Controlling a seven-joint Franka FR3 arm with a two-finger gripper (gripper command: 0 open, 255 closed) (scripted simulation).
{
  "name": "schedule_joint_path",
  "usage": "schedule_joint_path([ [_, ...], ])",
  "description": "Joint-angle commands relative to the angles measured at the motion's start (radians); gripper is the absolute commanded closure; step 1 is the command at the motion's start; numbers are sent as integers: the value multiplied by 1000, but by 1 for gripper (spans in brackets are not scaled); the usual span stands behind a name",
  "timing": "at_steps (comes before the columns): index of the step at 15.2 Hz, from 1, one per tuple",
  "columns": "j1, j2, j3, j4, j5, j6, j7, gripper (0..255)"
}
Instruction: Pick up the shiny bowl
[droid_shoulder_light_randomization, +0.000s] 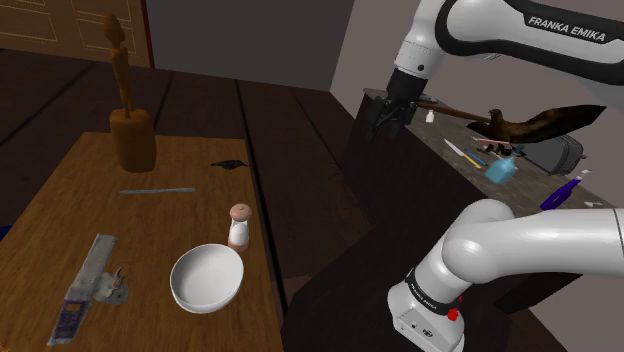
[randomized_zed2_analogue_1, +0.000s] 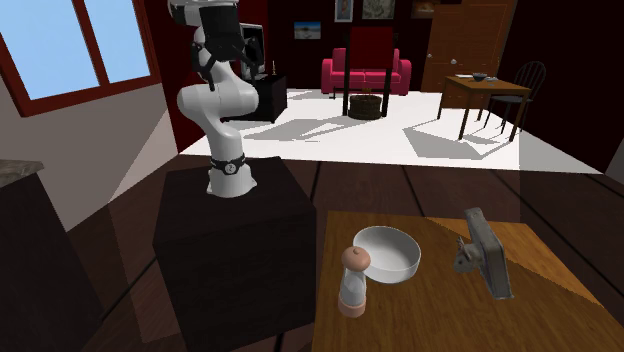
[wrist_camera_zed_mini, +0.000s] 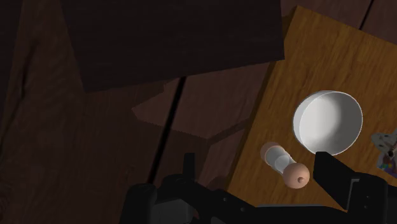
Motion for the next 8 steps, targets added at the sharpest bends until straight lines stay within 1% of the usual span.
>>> schedule_joint_path([
  [1, 0, 0, 0, 0, 0, 0, 0, 0],
  [8, 37, 66, 83, -158, 72, 233, 66, 0],
])
